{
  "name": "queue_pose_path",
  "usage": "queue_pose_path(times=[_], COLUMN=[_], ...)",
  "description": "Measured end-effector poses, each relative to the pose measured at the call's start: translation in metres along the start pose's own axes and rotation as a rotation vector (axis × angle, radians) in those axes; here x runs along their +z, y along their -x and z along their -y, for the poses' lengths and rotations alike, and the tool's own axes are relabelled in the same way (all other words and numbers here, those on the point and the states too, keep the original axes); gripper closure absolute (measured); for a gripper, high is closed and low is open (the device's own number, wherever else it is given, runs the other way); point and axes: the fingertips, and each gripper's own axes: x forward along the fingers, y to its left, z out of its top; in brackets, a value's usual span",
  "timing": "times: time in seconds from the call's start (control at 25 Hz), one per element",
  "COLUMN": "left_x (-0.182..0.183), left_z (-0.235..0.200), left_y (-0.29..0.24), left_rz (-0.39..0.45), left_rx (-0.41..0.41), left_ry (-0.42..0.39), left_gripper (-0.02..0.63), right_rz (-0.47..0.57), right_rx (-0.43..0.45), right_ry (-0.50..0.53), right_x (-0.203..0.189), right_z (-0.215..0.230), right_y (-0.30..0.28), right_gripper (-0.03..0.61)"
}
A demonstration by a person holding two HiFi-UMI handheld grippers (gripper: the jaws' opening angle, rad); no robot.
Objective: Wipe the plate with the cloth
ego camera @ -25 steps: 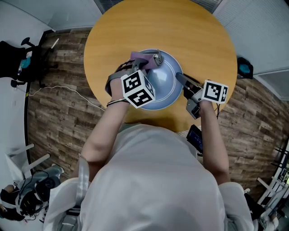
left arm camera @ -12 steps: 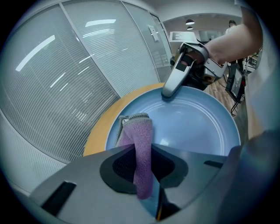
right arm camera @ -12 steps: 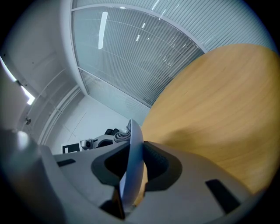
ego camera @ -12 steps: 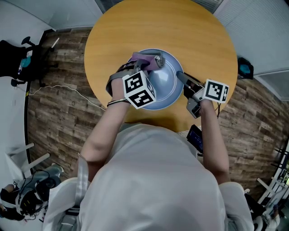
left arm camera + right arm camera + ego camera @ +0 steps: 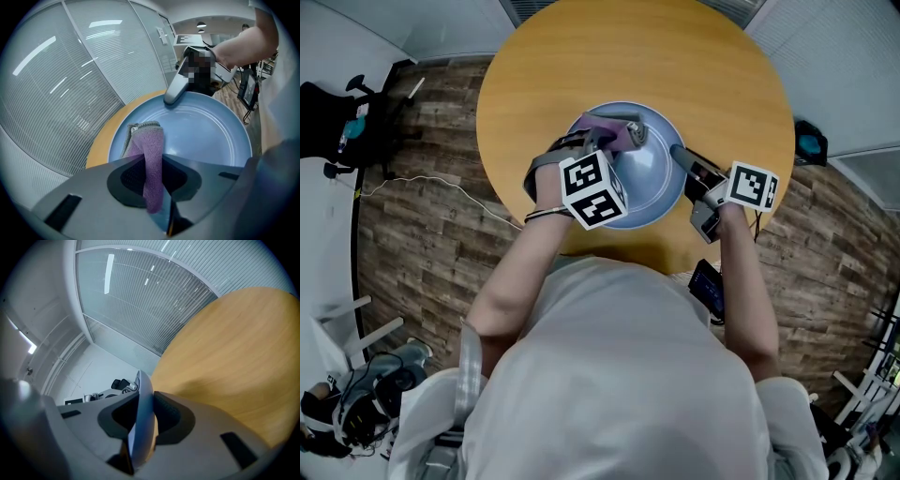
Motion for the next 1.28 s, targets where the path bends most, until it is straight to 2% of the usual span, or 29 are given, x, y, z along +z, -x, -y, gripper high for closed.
queue_pose_path(times=[0.28,0.44,0.6,0.8,0.92,1.28], left_x=[0.004,0.005,0.006,0.008,0.009,0.014], left_z=[0.006,0.01,0.014,0.017,0.019,0.023], left_y=[0.0,-0.001,-0.001,-0.001,-0.002,-0.001], left_rz=[0.004,0.007,0.008,0.009,0.012,0.021], left_rx=[-0.017,-0.029,-0.033,-0.038,-0.046,-0.052], left_ry=[-0.011,-0.014,-0.018,-0.023,-0.026,-0.039], left_gripper=[0.543,0.545,0.543,0.545,0.545,0.543], right_rz=[0.015,0.012,0.03,0.032,0.039,0.061], right_rx=[0.012,-0.045,0.069,0.018,0.047,0.033], right_ry=[-0.001,0.017,0.004,-0.001,-0.003,-0.007], right_x=[0.006,0.008,0.009,0.01,0.012,0.018], right_z=[0.0,0.01,-0.007,0.002,-0.002,0.003], right_y=[-0.002,0.002,-0.005,-0.001,-0.003,0.001], right_gripper=[0.485,0.485,0.485,0.484,0.483,0.483])
